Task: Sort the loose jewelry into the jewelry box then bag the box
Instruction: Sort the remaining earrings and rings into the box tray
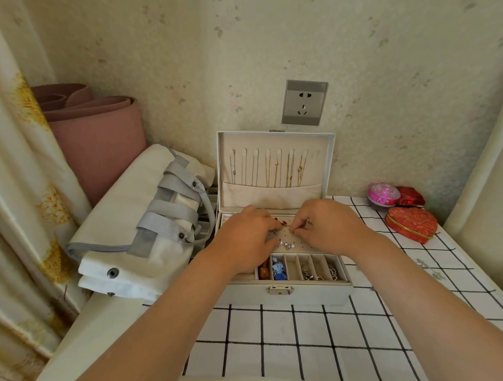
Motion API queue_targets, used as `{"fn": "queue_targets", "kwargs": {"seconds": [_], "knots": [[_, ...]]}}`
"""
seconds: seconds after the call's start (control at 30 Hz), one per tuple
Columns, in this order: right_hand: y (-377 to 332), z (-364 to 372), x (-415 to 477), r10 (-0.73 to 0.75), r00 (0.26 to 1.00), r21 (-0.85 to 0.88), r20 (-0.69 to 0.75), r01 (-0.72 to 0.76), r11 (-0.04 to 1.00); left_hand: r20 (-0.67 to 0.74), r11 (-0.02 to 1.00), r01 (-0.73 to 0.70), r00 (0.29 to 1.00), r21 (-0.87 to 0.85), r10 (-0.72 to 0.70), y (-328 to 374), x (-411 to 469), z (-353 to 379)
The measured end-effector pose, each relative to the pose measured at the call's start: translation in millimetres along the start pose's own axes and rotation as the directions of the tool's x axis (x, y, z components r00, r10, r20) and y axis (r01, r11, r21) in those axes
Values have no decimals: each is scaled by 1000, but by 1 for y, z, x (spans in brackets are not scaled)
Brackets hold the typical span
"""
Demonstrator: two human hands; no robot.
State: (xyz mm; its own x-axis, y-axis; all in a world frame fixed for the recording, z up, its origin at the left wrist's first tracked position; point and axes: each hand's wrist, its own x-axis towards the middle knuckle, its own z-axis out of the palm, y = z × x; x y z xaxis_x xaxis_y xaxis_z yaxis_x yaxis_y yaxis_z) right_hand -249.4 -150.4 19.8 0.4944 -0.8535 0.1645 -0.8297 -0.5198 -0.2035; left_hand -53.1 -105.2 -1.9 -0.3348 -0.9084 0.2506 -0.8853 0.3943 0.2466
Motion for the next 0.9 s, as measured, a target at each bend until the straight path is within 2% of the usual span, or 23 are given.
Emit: {"fn": "queue_targets", "kwargs": {"seconds": [0.33, 0.53, 0.63, 0.9], "knots": [[-1, 5, -1, 30, 999, -27, -23, -30, 999, -65, 999, 15, 998, 35, -13, 10, 4, -3], [16, -10, -13, 72, 995, 190, -74, -57, 980, -90, 999, 37, 995, -21, -38, 30, 14, -6], [34, -20, -26, 96, 991, 227, -97, -72, 971, -80, 998, 29, 996, -50, -33, 47, 21, -4], [100, -27, -84, 242, 970, 218, -3, -236, 947, -6, 997, -40, 999, -69, 40, 105, 43, 22]]}}
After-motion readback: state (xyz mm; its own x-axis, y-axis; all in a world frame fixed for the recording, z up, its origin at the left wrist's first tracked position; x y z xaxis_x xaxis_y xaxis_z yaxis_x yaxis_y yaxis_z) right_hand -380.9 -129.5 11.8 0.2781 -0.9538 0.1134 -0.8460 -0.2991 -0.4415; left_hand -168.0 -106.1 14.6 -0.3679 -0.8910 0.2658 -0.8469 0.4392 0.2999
